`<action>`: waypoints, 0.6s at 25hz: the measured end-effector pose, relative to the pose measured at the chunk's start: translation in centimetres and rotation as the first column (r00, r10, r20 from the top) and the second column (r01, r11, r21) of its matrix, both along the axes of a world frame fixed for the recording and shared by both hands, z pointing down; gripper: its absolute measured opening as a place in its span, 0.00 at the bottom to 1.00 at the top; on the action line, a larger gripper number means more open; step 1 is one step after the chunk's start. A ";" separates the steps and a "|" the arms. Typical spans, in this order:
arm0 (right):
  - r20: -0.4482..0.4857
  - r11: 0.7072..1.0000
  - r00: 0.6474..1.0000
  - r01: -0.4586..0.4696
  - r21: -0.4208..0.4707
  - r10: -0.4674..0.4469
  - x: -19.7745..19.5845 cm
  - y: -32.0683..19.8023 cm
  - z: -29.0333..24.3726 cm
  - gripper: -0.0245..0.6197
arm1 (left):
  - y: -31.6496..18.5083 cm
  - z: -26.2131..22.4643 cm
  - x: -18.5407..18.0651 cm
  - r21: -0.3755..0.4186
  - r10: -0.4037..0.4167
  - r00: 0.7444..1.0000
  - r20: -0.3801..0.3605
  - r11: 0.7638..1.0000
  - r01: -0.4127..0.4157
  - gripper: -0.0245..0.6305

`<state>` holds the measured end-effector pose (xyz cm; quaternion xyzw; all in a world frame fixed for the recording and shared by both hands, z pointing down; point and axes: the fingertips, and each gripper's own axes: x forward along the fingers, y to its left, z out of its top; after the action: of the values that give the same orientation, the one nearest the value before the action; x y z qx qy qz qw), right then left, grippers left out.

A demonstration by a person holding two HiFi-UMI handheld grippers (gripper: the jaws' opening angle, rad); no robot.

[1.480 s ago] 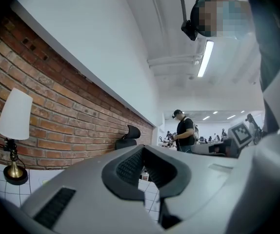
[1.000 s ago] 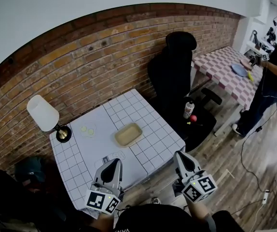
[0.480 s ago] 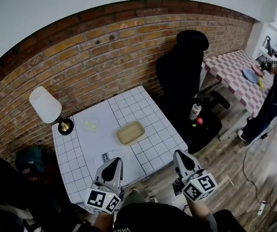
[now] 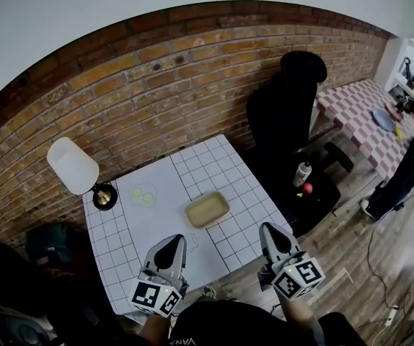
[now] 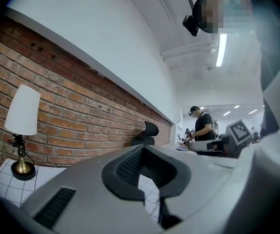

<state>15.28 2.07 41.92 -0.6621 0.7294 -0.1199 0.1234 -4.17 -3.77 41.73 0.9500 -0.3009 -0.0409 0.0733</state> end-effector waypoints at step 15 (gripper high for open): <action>-0.007 1.000 1.000 -0.009 -0.005 0.009 -2.3 -6.6 0.5 0.04 | -5.7 1.0 -2.9 -0.020 -0.005 1.000 -0.010 1.000 0.005 0.05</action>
<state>12.95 -4.56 42.46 -0.6660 0.7266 -0.1187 0.1198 -7.04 -9.43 42.75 0.9482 -0.3033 -0.0427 0.0840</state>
